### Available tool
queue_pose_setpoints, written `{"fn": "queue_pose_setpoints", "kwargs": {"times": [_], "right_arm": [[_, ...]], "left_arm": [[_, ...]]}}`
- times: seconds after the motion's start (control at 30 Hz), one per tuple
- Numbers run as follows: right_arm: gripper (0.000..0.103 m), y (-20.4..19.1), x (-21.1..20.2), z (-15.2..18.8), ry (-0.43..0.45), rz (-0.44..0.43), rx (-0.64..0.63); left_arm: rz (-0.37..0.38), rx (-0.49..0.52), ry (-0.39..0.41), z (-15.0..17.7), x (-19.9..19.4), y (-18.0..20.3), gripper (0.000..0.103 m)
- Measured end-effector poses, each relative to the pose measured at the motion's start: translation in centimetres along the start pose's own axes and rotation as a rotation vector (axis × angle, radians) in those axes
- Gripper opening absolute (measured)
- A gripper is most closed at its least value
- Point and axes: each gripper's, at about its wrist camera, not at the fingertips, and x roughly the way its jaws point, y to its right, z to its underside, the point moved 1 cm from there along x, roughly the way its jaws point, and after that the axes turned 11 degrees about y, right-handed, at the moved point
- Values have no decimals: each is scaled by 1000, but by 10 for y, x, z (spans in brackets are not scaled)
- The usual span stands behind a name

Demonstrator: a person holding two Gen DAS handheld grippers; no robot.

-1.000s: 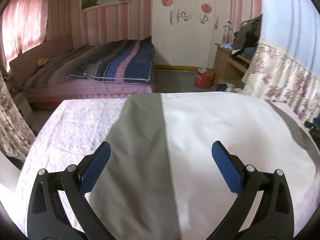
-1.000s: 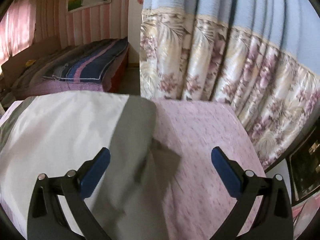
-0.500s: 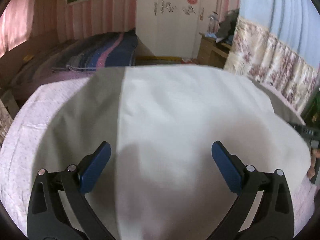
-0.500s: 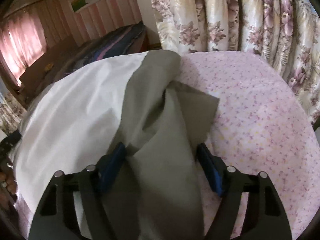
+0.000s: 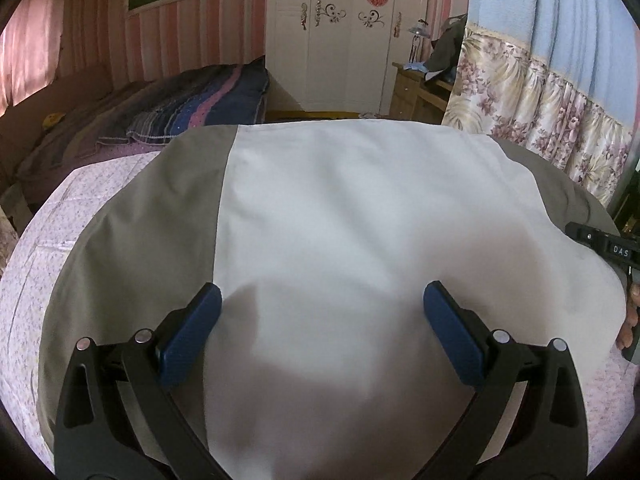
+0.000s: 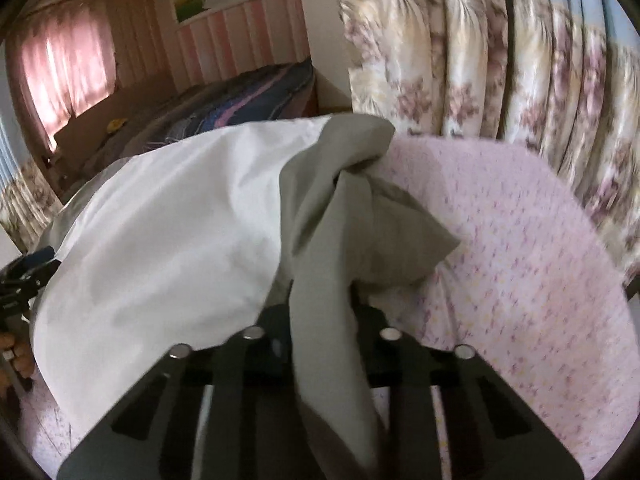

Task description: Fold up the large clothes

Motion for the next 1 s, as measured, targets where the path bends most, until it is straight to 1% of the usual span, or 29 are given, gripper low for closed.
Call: {"fn": "queue_pose_setpoints", "kwargs": {"times": [0.03,0.17,0.23,0.3,0.4,0.5,0.53,0.6,0.67,0.73,0.77,0.87,0.9,1.0], "right_arm": [[12,-1,-2,-2,2,-8,3],[10,7,-10,-14,24,-58,96],[9,8,-18,-26,46,-87,128],[9,3,-27,-38,74,-111,142],[9,-14,-43,-62,121,-171,165],[9,-34,-51,-78,142,-219,162],[8,-46,-53,-84,147,-233,152],[8,-61,-56,-90,147,-251,134],[8,-76,-55,-96,153,-276,136],[8,-90,-56,-101,157,-314,154],[8,-96,-56,-103,159,-328,161],[8,-118,-57,-108,164,-366,165],[8,-126,-56,-109,165,-382,173],[8,-154,-49,-111,163,-432,201]], "left_arm": [[3,-1,-1,0,-1,1,100],[43,-6,-4,-6,-5,9,100],[77,15,4,-13,-8,24,100],[107,61,-9,-18,-7,47,100],[57,122,-49,-22,10,74,100],[43,94,-147,-17,39,86,100],[23,107,-159,-14,46,89,100],[6,122,-153,-8,51,92,100],[12,101,-151,-8,50,89,100],[48,30,-130,-13,41,76,100],[52,5,-116,-16,34,69,100],[-1,-48,-34,-40,6,33,100],[-35,-66,-7,-51,-5,15,100],[-99,-114,41,-71,-29,-29,100]]}}
